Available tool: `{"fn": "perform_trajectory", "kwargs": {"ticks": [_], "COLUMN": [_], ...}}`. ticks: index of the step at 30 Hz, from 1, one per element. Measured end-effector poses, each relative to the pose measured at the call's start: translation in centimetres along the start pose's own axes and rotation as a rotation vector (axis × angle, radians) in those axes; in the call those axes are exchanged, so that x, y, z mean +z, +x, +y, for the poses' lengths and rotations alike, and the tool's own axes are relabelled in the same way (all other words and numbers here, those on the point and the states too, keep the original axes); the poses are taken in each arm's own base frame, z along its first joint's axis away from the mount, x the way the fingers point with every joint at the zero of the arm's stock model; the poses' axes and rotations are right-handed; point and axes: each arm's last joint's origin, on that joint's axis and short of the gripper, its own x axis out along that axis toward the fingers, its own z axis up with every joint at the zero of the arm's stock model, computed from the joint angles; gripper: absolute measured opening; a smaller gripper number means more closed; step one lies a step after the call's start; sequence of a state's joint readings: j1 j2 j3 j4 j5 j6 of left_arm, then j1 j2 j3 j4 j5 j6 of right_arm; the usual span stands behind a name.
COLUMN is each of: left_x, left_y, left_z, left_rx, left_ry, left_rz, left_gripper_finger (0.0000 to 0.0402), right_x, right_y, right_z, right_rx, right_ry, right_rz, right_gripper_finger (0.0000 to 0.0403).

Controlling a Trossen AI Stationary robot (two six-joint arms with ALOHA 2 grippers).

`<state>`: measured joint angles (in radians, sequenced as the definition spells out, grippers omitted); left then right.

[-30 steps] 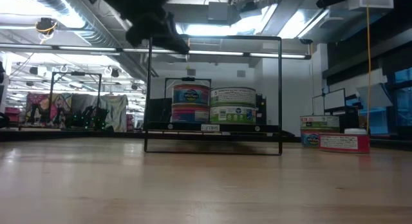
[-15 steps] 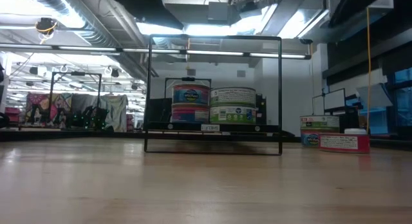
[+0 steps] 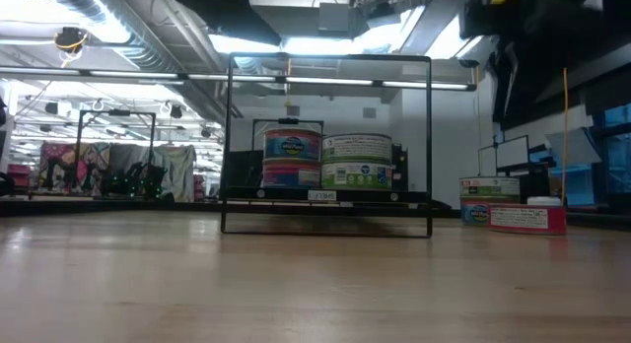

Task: Stack canned seafood by type on shelf
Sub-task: Stack the red tuna can on top of the other red tuna can on the shelf

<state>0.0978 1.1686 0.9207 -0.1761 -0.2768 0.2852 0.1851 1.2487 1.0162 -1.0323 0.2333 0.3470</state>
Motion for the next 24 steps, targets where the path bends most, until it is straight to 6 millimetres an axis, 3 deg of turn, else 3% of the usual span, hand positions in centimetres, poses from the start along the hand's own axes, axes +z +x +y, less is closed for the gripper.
{"fn": "perform_trajectory", "kwargs": {"ticks": [9, 24], "left_x": [0.0, 0.0], "left_y": [0.0, 0.0], "left_z": [0.0, 0.0], "left_rx": [-0.001, -0.001], "left_ry": [-0.002, -0.002], "left_rz": [0.0, 0.0], "left_gripper_finger": [0.0102, 0.0102], "right_x": [-1.3, -3.5], "right_y": [4.1, 8.8], "right_z": [-1.5, -1.3], "right_rx": [0.072, 0.025], "right_ry": [0.084, 0.092], "right_rz": [0.053, 0.066], "right_gripper_finger": [0.0214, 0.0214]}}
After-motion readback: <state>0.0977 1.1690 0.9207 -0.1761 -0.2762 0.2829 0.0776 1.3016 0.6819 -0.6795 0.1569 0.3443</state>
